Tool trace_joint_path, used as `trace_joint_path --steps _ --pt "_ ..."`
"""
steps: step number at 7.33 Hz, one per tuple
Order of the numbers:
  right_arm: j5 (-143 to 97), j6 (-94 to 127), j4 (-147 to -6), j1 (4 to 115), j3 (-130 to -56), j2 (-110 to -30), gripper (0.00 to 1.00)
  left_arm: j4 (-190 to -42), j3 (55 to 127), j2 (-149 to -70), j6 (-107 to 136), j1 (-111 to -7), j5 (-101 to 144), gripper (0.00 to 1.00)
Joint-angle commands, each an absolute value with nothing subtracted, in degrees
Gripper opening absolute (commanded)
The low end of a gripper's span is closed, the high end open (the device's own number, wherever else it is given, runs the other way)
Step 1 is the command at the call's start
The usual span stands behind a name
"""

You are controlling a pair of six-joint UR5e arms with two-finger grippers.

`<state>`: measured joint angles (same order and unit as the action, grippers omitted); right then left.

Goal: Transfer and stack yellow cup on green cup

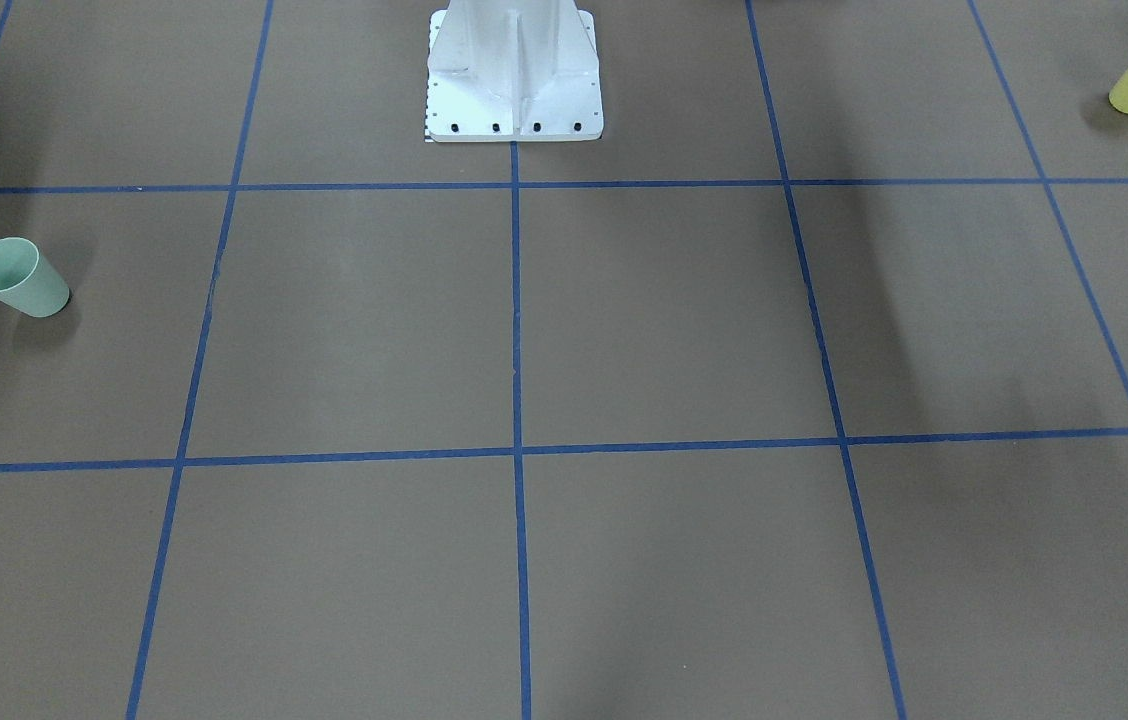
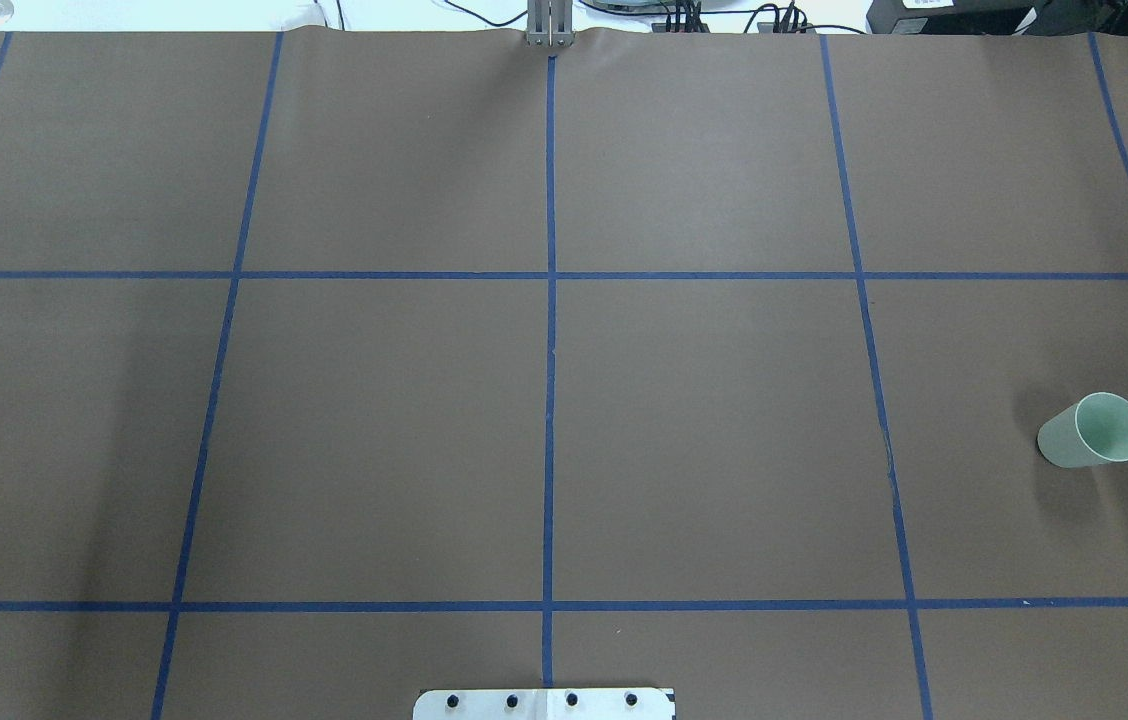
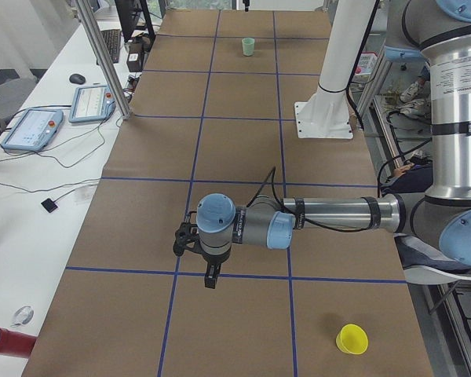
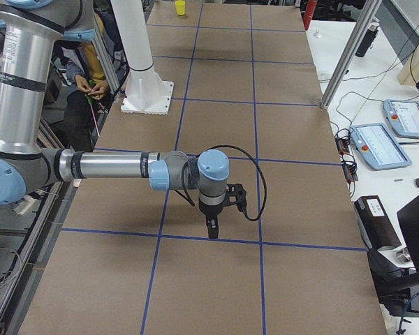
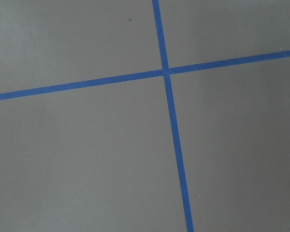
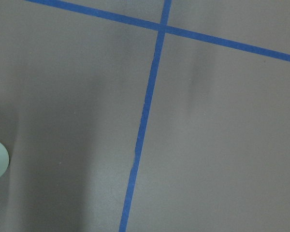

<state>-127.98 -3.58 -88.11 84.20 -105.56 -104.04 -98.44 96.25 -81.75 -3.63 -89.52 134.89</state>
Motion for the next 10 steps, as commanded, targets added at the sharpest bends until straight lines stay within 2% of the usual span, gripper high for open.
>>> trace_joint_path --steps 1,5,8,10 --pt "-128.14 -3.60 -88.07 84.20 -105.56 -104.33 1.00 -98.44 96.24 -81.74 -3.60 -89.47 134.91 1.00" --pt "-128.14 -3.52 -88.07 84.20 -105.64 -104.33 1.00 -99.31 96.33 -83.75 -2.99 -89.56 135.17 1.00" --pt "-128.49 -3.52 -88.07 84.20 -105.64 -104.33 1.00 -106.25 95.54 -89.18 -2.64 -89.65 134.21 1.00" --pt "-128.50 -3.52 -88.15 84.20 -105.56 -104.33 1.00 -111.06 95.45 -88.86 -2.90 -89.74 134.30 1.00"
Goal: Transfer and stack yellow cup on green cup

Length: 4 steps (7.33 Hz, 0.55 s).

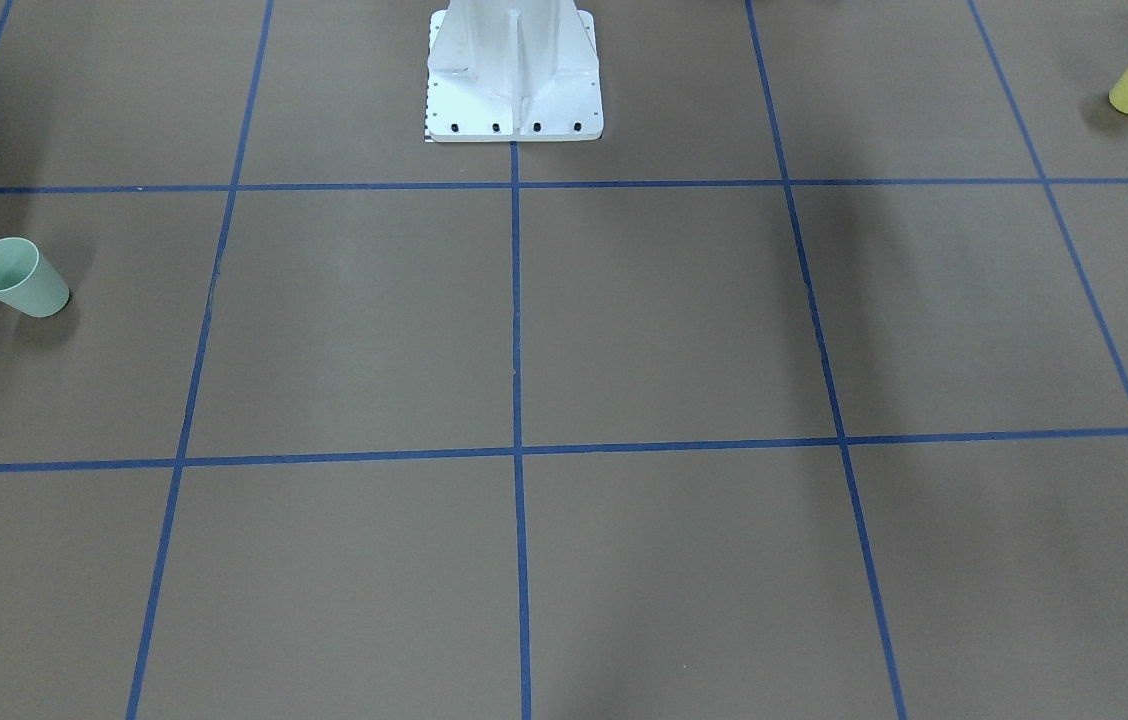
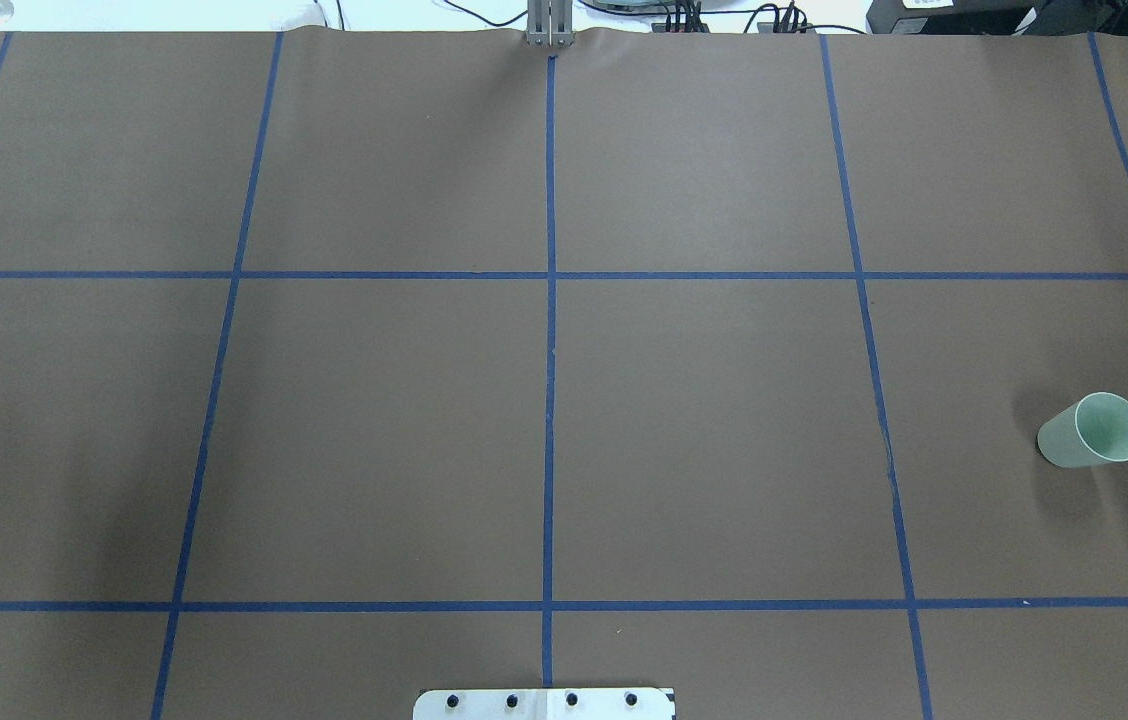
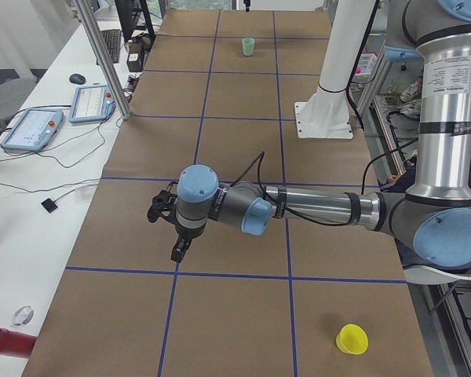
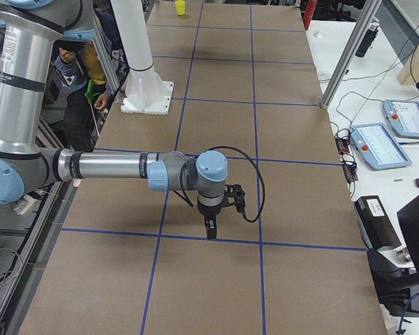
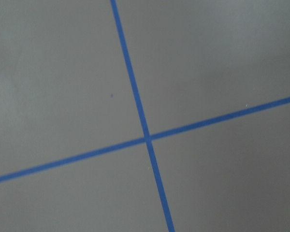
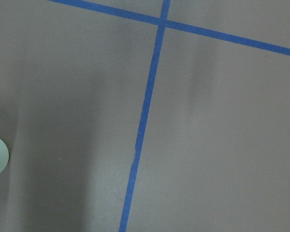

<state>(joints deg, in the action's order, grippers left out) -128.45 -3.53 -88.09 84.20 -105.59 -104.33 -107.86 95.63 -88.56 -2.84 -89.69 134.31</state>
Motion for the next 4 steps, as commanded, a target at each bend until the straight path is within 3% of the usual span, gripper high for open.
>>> trace_joint_path --steps 1,4 --pt "-128.50 -3.52 -88.15 84.20 -105.56 -104.33 1.00 -116.14 95.97 -88.86 0.32 -89.65 134.04 1.00" --pt "-128.50 -3.52 -88.07 84.20 -105.56 -104.33 1.00 -121.99 100.17 -89.48 15.33 -88.25 119.41 1.00"
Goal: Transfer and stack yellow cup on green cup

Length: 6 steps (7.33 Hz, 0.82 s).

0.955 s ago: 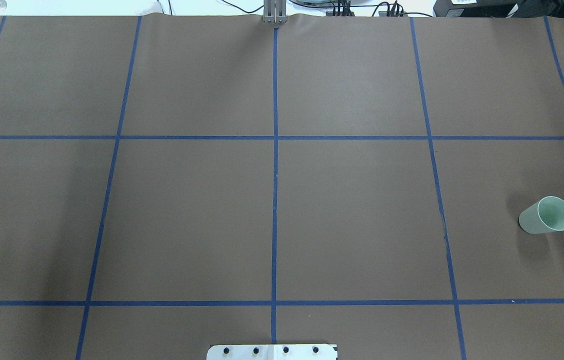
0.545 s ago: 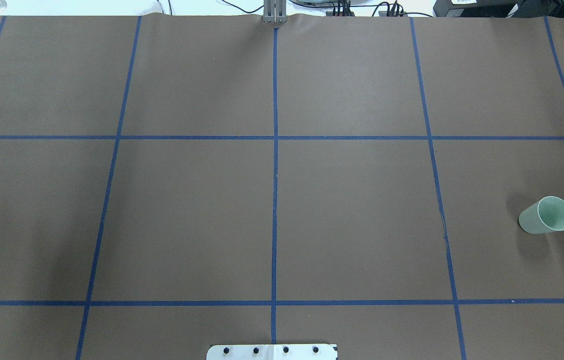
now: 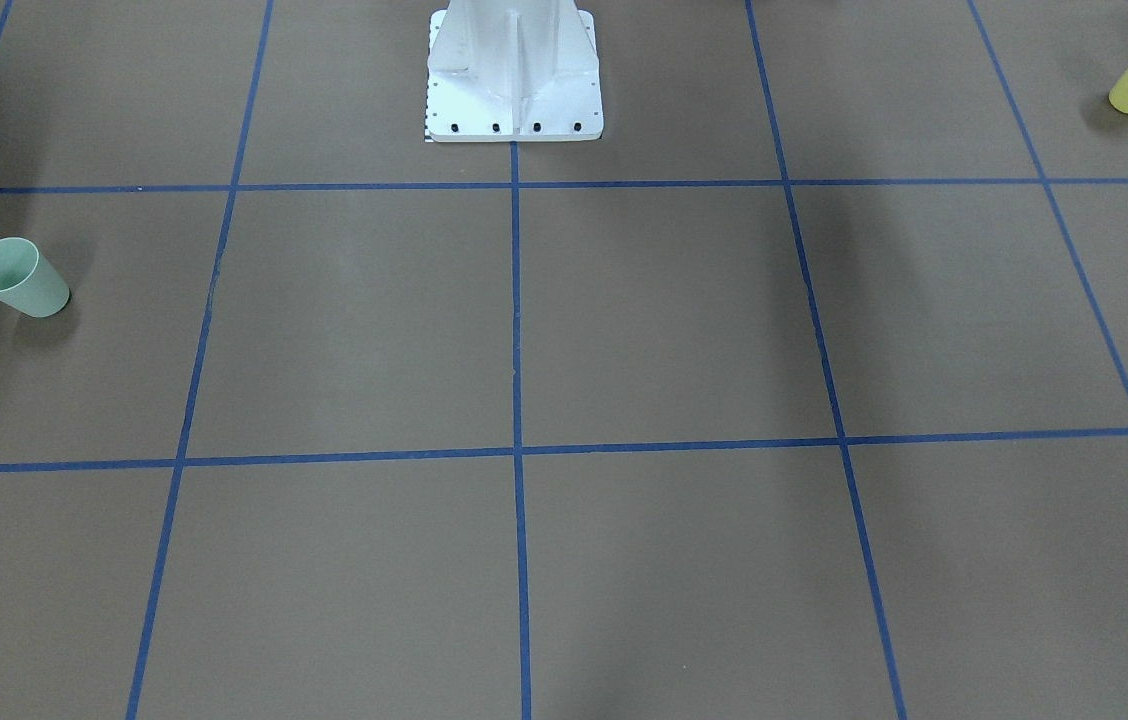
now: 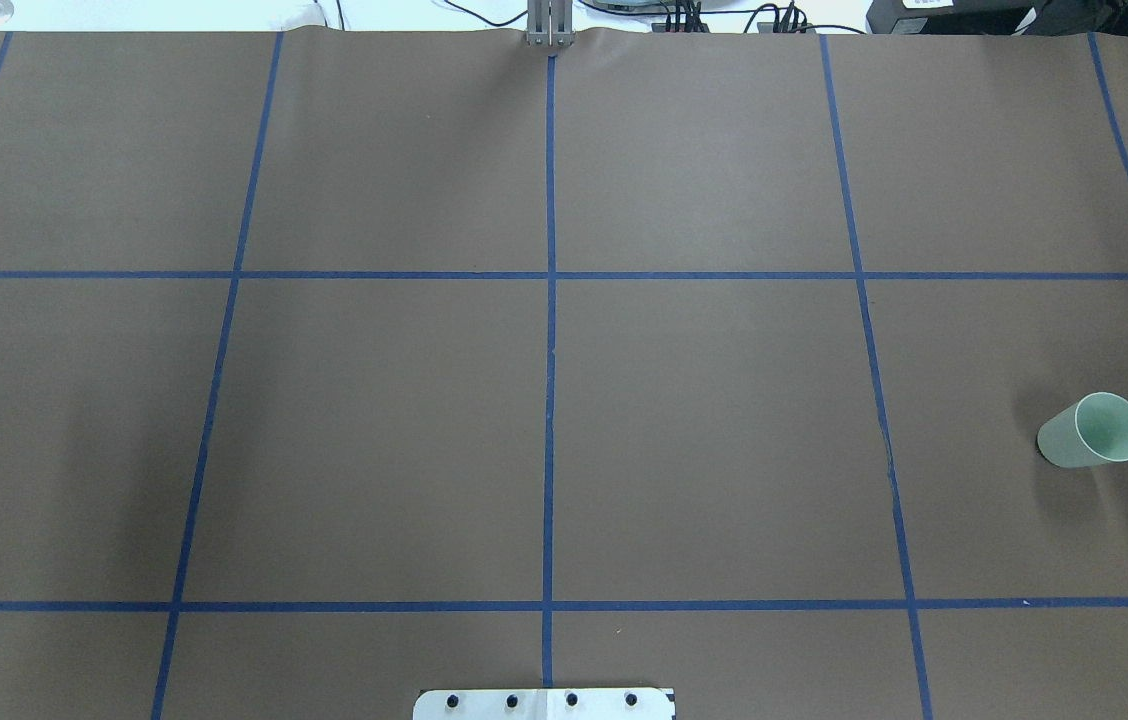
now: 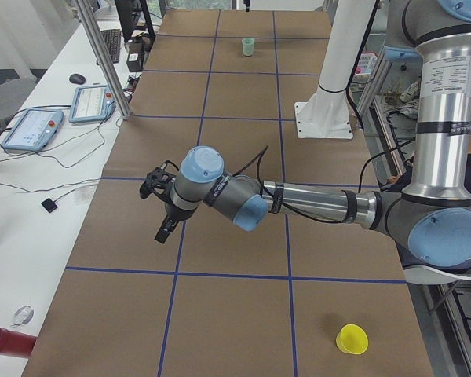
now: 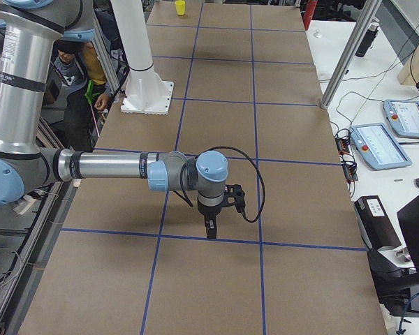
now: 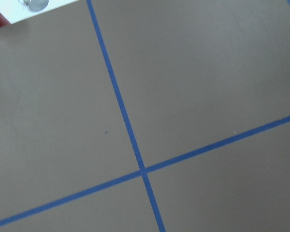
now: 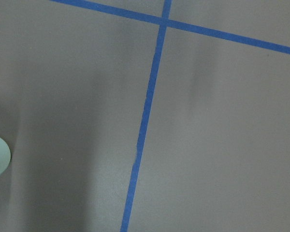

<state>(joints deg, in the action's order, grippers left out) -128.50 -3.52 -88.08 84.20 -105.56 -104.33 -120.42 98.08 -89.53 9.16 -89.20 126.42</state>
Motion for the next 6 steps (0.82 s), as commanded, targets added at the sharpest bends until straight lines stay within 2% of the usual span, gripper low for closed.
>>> trace_joint_path --steps 1,4,6 --pt "-128.50 -3.52 -88.15 84.11 -105.56 -104.33 1.00 -121.99 102.37 -89.12 21.38 -87.02 114.48 1.00" --pt "-128.50 -3.52 -88.24 84.11 -105.47 -104.41 1.00 -121.29 103.89 -86.93 37.21 -70.89 85.17 1.00" --pt "-128.50 -3.52 -88.24 84.11 -105.38 -104.85 1.00 -119.53 103.89 -83.52 46.72 -69.35 79.65 1.00"
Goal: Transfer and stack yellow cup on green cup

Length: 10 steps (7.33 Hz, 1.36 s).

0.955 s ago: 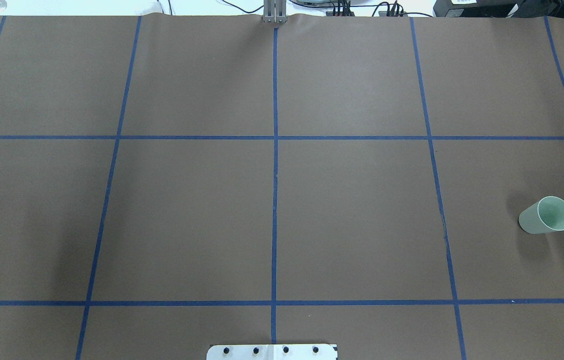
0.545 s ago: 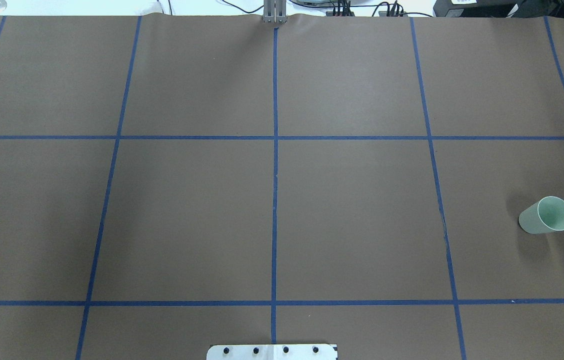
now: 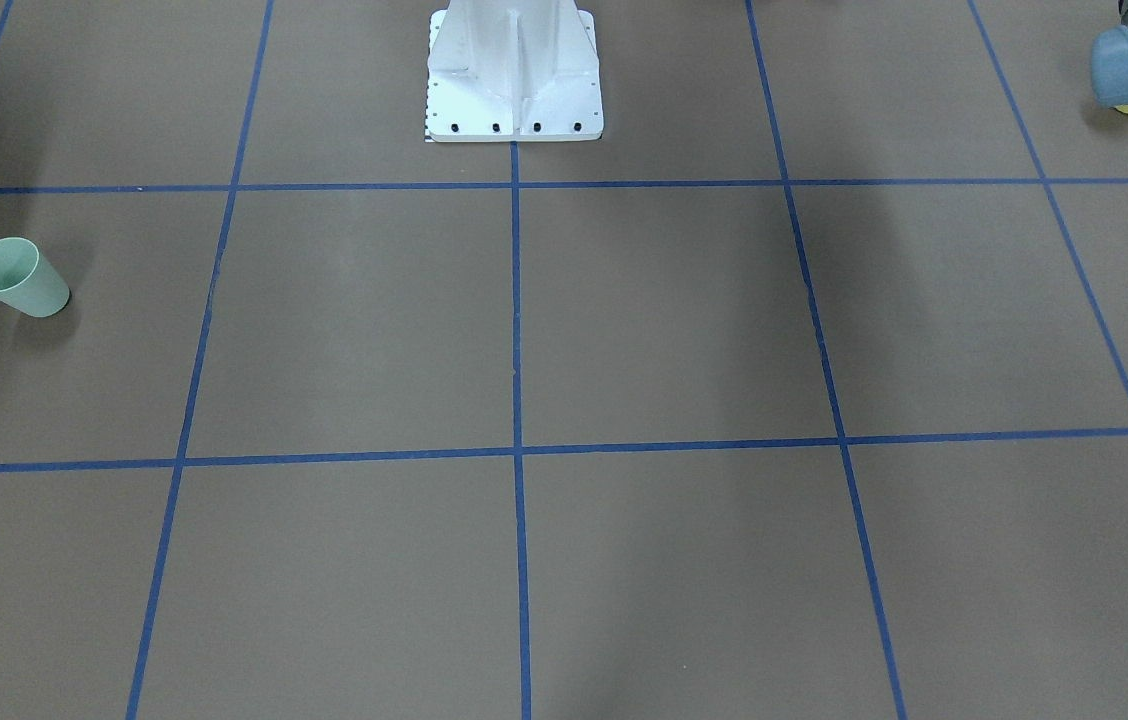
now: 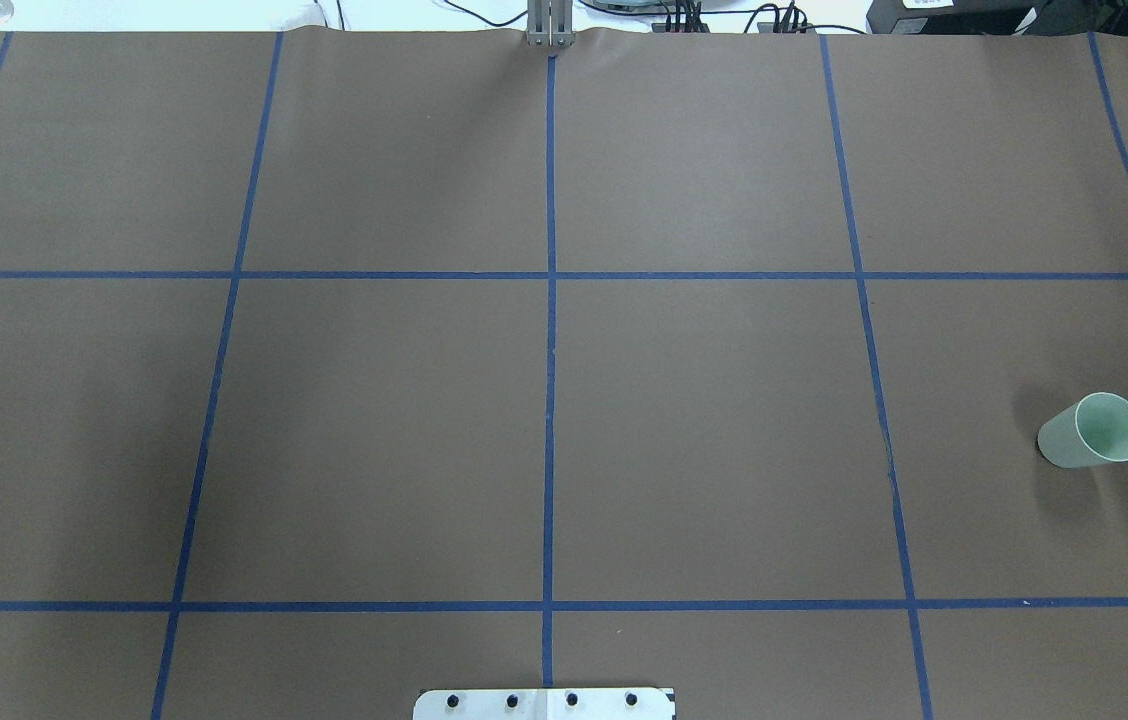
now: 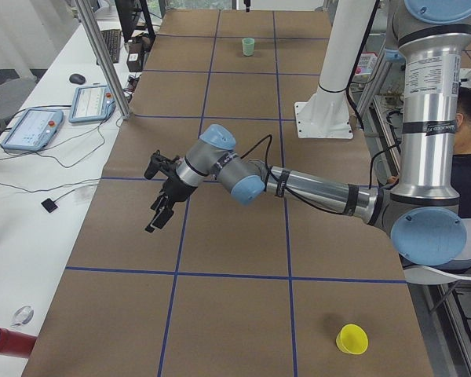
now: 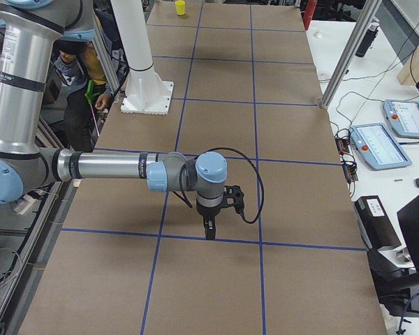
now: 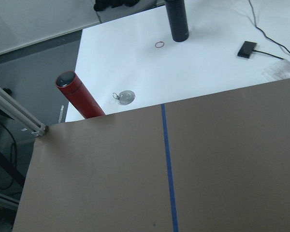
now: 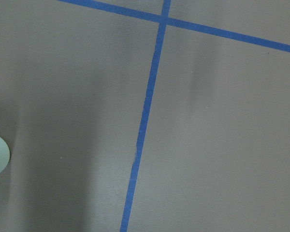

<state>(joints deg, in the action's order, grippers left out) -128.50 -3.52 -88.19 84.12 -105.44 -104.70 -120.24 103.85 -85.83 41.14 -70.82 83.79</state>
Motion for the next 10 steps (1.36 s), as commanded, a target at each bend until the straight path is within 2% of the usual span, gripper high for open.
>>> trace_joint_path --steps 1,2,6,10 --pt "-128.50 -3.52 -88.24 84.11 -105.38 -104.94 1.00 -119.18 103.89 -80.45 50.93 -69.00 76.41 1.00" --pt "-128.50 -3.52 -88.33 84.11 -105.38 -105.12 1.00 -116.22 103.97 -78.42 57.85 -68.91 73.16 1.00" --pt "-128.76 -3.60 -88.15 84.11 -105.47 -105.73 1.00 -96.99 103.89 -78.13 83.07 -62.78 68.20 1.00" --pt "-128.76 -3.60 -88.16 83.94 -105.47 -105.73 1.00 -68.53 103.54 -78.05 105.69 -58.73 68.99 1.00"
